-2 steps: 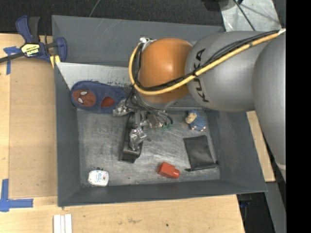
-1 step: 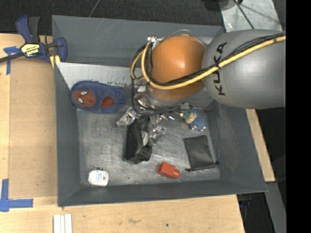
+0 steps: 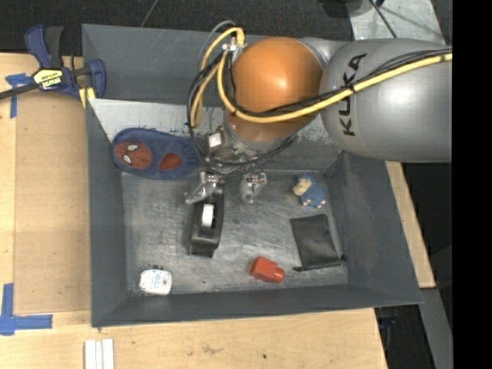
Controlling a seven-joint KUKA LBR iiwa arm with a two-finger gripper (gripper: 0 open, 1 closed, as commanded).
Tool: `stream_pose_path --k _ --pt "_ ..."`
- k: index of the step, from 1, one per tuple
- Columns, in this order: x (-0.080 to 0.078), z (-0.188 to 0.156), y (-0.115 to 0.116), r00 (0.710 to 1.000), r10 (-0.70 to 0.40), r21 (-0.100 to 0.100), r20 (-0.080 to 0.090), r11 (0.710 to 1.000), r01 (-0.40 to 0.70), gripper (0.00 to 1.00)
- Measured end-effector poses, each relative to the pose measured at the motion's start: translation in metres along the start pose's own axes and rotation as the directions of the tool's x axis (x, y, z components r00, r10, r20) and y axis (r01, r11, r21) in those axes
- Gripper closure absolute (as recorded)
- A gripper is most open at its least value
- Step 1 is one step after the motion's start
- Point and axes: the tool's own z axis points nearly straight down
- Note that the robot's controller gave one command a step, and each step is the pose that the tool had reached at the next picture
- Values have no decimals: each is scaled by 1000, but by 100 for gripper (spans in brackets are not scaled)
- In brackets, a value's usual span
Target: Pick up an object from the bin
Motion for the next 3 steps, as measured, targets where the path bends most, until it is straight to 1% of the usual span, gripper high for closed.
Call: stream_pose_path --k 1,2,3 --pt "-18 66 -9 844 -537 1 -2 844 537 0" --pt "-18 64 -10 846 -533 -1 0 846 533 0" --pt "-19 63 -11 847 -532 1 2 847 532 100"
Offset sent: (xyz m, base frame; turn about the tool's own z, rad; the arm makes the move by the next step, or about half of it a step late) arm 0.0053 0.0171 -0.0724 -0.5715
